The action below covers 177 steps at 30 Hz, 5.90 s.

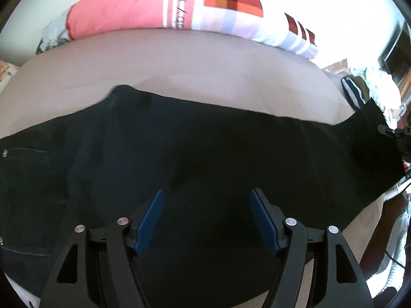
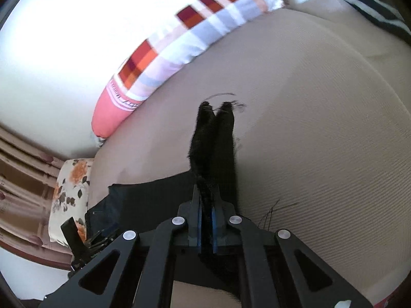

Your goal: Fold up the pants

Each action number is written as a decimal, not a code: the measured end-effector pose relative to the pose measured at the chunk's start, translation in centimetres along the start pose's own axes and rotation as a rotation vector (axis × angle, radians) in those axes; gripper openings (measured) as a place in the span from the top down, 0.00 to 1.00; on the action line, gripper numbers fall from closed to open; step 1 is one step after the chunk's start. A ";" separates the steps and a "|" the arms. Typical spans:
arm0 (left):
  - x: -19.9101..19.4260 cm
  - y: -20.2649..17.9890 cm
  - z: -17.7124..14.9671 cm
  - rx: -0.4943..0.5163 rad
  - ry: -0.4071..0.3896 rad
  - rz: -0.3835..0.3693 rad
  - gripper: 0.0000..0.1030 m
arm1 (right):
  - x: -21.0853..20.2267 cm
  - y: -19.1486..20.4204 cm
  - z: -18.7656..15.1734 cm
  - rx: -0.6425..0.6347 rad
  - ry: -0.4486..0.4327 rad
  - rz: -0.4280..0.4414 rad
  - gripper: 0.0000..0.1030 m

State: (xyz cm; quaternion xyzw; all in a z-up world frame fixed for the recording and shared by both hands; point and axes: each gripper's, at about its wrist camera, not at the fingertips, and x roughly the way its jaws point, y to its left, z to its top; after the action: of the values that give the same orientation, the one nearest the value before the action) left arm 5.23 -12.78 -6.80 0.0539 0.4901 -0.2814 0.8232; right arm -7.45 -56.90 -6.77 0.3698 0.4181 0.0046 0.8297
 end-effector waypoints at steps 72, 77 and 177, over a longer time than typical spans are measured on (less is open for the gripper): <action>0.0 7.9 -1.2 -0.340 0.180 -0.286 0.96 | 14.2 13.7 -11.1 -0.112 0.207 0.006 0.56; -0.6 7.9 -2.0 -0.274 0.155 -0.248 0.96 | 14.7 13.9 -11.9 -0.183 0.227 -0.046 0.58; -6.2 40.0 -1.0 -0.429 0.133 -0.437 0.44 | 17.2 27.8 -11.6 -0.226 0.091 -0.092 0.38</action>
State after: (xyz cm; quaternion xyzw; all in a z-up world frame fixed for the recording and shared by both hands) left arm 22.85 23.62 -9.60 -0.2092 0.5912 -0.3380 0.7018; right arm 4.05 -24.14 -5.86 0.2539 0.4687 0.0301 0.8455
